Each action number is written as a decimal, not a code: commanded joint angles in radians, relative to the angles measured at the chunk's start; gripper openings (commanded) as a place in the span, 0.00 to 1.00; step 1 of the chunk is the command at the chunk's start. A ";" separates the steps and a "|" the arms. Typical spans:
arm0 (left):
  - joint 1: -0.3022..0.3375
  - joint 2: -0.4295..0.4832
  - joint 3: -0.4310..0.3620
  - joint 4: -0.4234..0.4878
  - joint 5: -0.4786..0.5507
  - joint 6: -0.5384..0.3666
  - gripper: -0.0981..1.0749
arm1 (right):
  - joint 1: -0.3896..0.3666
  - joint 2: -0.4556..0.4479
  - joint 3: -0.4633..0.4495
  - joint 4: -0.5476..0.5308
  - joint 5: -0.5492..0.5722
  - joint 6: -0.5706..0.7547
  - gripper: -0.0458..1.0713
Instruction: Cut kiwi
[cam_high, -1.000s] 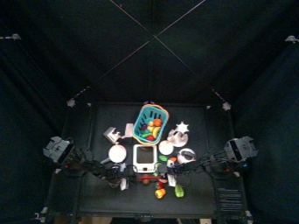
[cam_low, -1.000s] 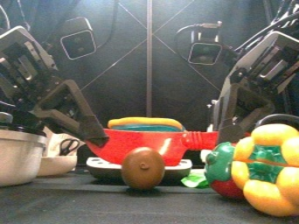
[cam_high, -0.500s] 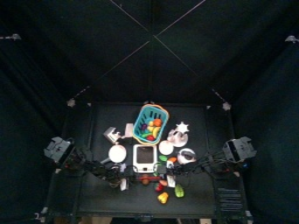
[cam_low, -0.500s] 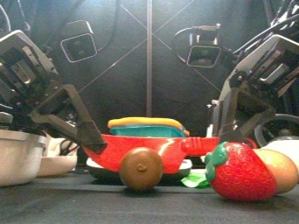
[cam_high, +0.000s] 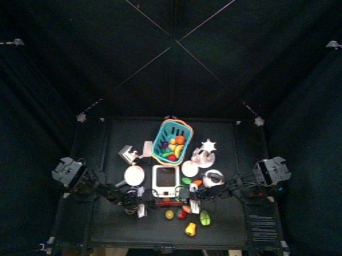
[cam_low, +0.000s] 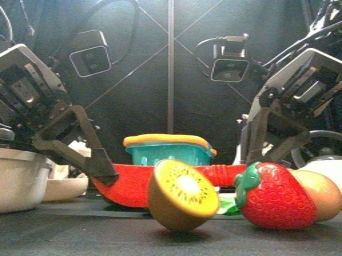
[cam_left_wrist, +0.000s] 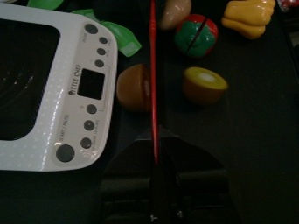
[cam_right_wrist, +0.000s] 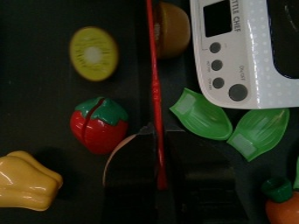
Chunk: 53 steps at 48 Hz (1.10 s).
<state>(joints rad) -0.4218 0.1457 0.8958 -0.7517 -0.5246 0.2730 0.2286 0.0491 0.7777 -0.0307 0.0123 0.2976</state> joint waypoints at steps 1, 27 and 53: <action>0.012 -0.006 -0.017 -0.002 -0.003 0.000 0.43 | -0.006 -0.017 -0.023 -0.009 -0.005 -0.002 0.14; 0.023 -0.106 -0.014 0.120 -0.009 0.005 0.43 | -0.009 -0.114 -0.023 -0.044 0.032 -0.005 0.14; 0.038 -0.106 -0.017 0.132 -0.014 0.003 0.43 | -0.009 -0.123 -0.025 -0.080 0.032 -0.003 0.14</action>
<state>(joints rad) -0.4019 0.0522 0.9020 -0.6243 -0.5231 0.2746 0.2240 -0.0368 0.7777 -0.1028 0.0506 0.2976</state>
